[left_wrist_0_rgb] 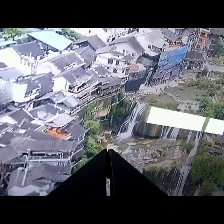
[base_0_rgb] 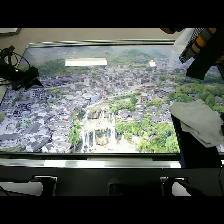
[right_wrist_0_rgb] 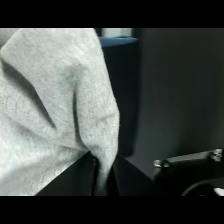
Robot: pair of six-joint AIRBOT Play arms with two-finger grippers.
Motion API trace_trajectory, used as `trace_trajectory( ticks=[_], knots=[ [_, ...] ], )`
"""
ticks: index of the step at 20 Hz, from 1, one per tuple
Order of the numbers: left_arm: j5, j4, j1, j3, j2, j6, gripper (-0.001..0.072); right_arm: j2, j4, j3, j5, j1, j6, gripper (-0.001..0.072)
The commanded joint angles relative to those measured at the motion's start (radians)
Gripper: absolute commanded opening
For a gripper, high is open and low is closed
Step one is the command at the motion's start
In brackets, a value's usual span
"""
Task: Fold the clothes and pants, and hang the long-sleeved shirts on hangers.
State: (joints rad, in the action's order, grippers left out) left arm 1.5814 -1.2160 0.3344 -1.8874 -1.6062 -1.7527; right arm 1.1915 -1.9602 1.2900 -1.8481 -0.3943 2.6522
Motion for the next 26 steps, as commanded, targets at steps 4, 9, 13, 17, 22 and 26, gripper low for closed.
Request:
trace_trajectory(
  ticks=[4, 9, 13, 17, 22, 26],
  knots=[
    [0.0, 0.0, 0.001, 0.0, 0.0, 0.003, 0.0017, -0.031, -0.034, -0.175, -0.012, 0.001, 0.014, 0.0035],
    [-0.003, 0.0, 0.001, 0.0, 0.0, 0.003, 0.0017, -0.045, -0.047, -0.246, -0.009, 0.001, 0.019, 0.0047],
    [-0.002, 0.0, 0.001, 0.0, 0.0, 0.003, 0.0017, -0.045, -0.082, -0.264, 0.031, 0.001, 0.0, 0.0487],
    [-0.003, 0.001, -0.004, 0.0, 0.002, 0.061, 0.004, -0.068, 0.028, -0.174, 0.322, 0.001, -0.205, 0.036],
    [-0.093, 0.0, -0.08, 0.061, 0.085, 0.194, 0.0015, -0.082, 0.568, -0.051, 0.729, 0.104, -0.66, 0.0131],
    [-0.219, 0.0, -0.198, 0.361, 0.306, 0.261, 0.0016, -0.079, 0.571, -0.052, 0.733, 0.46, -0.859, 0.0062]
  ],
)
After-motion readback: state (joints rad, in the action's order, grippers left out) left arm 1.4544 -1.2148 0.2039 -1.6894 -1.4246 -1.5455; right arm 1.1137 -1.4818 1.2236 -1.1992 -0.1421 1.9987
